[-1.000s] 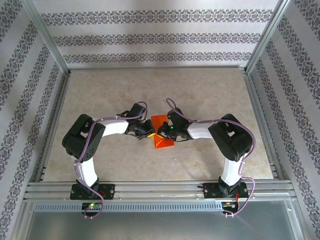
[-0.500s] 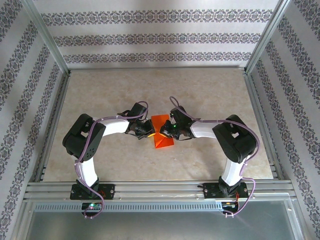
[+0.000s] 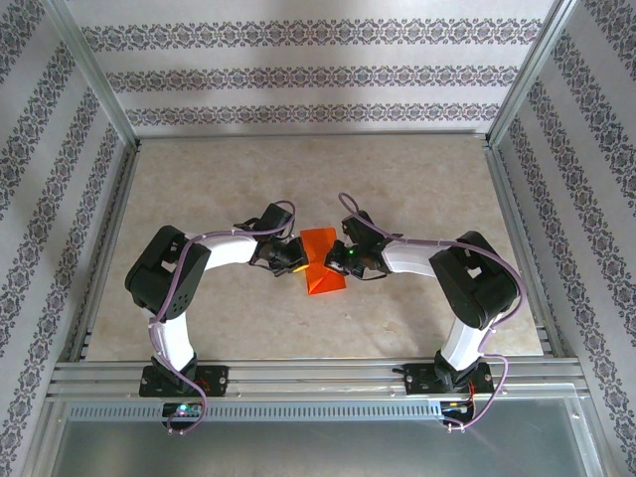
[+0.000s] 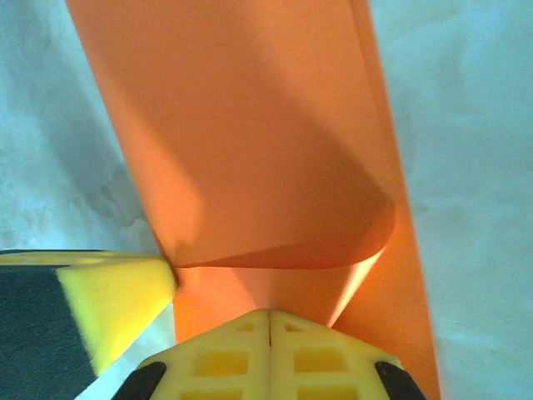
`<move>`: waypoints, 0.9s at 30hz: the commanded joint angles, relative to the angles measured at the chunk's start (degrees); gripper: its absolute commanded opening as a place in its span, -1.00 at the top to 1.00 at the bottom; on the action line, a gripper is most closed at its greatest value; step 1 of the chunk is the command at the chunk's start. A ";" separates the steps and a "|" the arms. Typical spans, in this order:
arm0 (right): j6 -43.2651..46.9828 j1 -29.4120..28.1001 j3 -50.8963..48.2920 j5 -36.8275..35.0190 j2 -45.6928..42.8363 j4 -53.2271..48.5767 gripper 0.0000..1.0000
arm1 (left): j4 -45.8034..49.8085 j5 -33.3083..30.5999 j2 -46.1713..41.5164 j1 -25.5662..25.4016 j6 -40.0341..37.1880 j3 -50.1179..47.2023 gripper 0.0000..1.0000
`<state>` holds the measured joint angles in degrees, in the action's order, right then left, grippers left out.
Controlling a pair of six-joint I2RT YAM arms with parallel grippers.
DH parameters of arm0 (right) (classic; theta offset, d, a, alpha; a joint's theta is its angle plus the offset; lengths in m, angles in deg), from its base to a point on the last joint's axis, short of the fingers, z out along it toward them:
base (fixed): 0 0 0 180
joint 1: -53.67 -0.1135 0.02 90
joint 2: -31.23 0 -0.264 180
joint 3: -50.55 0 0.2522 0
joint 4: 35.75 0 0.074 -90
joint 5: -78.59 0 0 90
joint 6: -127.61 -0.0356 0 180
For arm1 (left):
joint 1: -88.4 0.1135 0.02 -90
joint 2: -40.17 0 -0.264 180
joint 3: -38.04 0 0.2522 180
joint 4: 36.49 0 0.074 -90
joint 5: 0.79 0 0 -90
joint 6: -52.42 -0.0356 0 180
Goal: Fold a paper plane with a square sheet of paper (pick it up from the middle)
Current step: Fold the triangle a second time at the center of the table.
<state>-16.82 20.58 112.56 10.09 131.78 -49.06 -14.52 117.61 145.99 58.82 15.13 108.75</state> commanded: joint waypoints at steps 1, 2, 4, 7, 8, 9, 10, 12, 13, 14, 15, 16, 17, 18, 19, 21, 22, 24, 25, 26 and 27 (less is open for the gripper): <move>-0.12 0.92 -1.71 -3.16 0.78 -1.46 0.93 | 4.27 -2.13 1.60 -0.85 -1.28 0.39 0.91; -0.36 1.04 -1.99 -3.43 0.86 -1.37 0.93 | 4.11 -1.97 1.50 -0.90 -1.29 0.50 0.90; -0.80 1.01 -2.44 -3.90 0.96 -1.24 0.93 | 3.85 -1.79 1.15 -0.87 -1.37 0.78 0.89; -1.42 1.00 -3.06 -4.59 1.21 -1.17 0.93 | 3.07 -0.82 -0.17 -0.83 -1.65 1.89 0.84; -1.72 1.00 -3.30 -4.88 1.30 -1.15 0.93 | 2.74 -0.64 -0.81 -0.84 -1.76 2.19 0.82; -1.86 1.02 -3.50 -4.97 1.40 -1.09 0.93 | 2.61 -0.43 -1.56 -0.83 -1.88 2.64 0.81; -2.01 1.01 -3.68 -5.06 1.49 -1.06 0.93 | 2.61 -0.29 -2.28 -0.88 -2.07 2.92 0.79; -2.42 1.00 -4.08 -5.49 1.57 -1.07 0.92 | 2.78 -0.08 -3.83 -0.92 -2.14 3.12 0.74; -2.51 1.02 -4.20 -5.60 1.56 -1.06 0.93 | 2.65 0.00 -4.52 -1.00 -2.08 2.94 0.73; -2.74 1.00 -4.37 -5.72 1.57 -1.01 0.93 | 2.63 0.06 -5.39 -1.28 -1.91 2.70 0.72; -2.78 1.04 -4.46 -5.85 1.57 -0.98 0.93 | 2.53 0.01 -6.08 -1.50 -1.61 2.30 0.71; -2.89 1.00 -4.48 -5.94 1.58 -0.98 0.93 | 2.52 0.15 -6.55 -1.84 -1.39 1.95 0.71; -3.00 1.00 -4.48 -6.01 1.65 -0.98 0.93 | 2.58 0.33 -7.05 -2.34 -1.09 1.66 0.70; -3.08 1.00 -4.48 -6.03 1.66 -0.98 0.93 | 2.75 0.51 -7.46 -2.87 -0.91 1.35 0.69; -3.13 1.01 -4.48 -6.13 1.66 -1.05 0.92 | 3.20 0.63 -7.79 -3.33 -0.85 1.19 0.68; -3.48 1.09 -4.57 -6.27 1.60 -1.22 0.93 | 4.61 0.67 -8.49 -4.58 -0.89 0.95 0.67; -3.49 1.10 -4.65 -6.34 1.58 -1.26 0.93 | 5.15 0.75 -8.66 -5.09 -0.85 0.79 0.66; -3.79 1.17 -4.66 -6.47 1.66 -1.50 0.93 | 5.85 1.13 -8.79 -6.61 -0.68 0.32 0.66; -3.90 1.18 -4.66 -6.47 1.73 -1.53 0.92 | 6.10 1.29 -8.68 -7.15 -0.68 0.14 0.66; -4.12 1.27 -4.70 -6.59 1.84 -1.55 0.93 | 6.56 1.41 -8.30 -7.73 -0.68 -0.04 0.66; -4.24 1.28 -4.74 -6.56 1.91 -1.50 0.92 | 7.03 1.39 -7.90 -8.23 -0.76 -0.17 0.66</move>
<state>-20.04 20.96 110.14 8.56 131.69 -45.83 -11.44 118.11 138.50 52.15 14.47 109.71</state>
